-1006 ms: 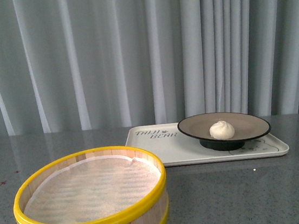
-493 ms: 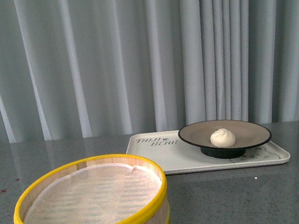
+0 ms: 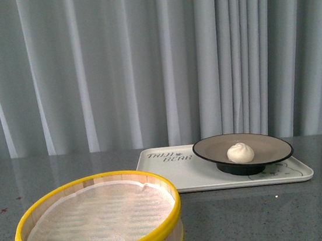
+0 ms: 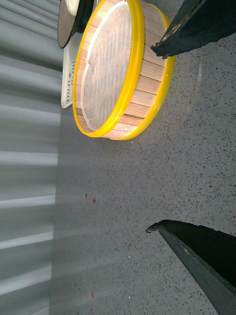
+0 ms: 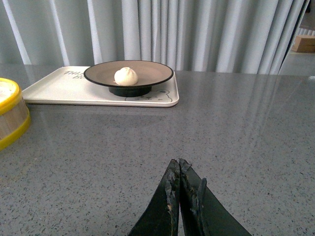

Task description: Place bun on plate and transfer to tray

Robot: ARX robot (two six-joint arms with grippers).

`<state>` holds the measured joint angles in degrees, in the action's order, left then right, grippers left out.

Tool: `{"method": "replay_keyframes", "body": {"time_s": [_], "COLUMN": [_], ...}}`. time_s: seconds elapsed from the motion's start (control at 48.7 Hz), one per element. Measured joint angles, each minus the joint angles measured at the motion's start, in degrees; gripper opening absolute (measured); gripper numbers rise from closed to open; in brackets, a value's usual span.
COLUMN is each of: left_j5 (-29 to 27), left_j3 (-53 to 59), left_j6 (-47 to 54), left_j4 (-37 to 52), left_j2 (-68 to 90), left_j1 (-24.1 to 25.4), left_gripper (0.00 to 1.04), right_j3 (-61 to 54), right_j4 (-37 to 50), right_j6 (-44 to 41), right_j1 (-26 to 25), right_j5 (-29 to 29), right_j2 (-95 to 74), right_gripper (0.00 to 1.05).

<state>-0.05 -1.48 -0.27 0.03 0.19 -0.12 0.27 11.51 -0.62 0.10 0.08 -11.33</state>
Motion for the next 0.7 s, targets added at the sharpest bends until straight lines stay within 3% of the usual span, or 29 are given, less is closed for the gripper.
{"method": "replay_keyframes", "body": {"time_s": [0.103,0.185,0.349,0.493,0.637,0.698], "left_j5": [0.0,0.0,0.0,0.0,0.0,0.0], "left_j3": [0.0,0.0,0.0,0.0,0.0,0.0], "left_j6": [0.0,0.0,0.0,0.0,0.0,0.0], "left_j4": [0.0,0.0,0.0,0.0,0.0,0.0], "left_j2": [0.0,0.0,0.0,0.0,0.0,0.0], "left_j1": [0.0,0.0,0.0,0.0,0.0,0.0], "left_gripper": [0.98,0.98,0.98,0.98,0.98,0.98], "right_j3": [0.0,0.0,0.0,0.0,0.0,0.0], "right_j4": [-1.9,-11.1,-11.4,-11.4,-11.4,-11.4], "right_j6": [0.0,0.0,0.0,0.0,0.0,0.0], "right_j1": [0.0,0.0,0.0,0.0,0.0,0.0], "right_j5": [0.0,-0.1,-0.1,-0.1,-0.2,-0.1], "right_j2": [1.8,9.5,11.0,11.1,11.1,11.1], "right_gripper": [0.02,0.02,0.02,0.33,0.55,0.69]}}
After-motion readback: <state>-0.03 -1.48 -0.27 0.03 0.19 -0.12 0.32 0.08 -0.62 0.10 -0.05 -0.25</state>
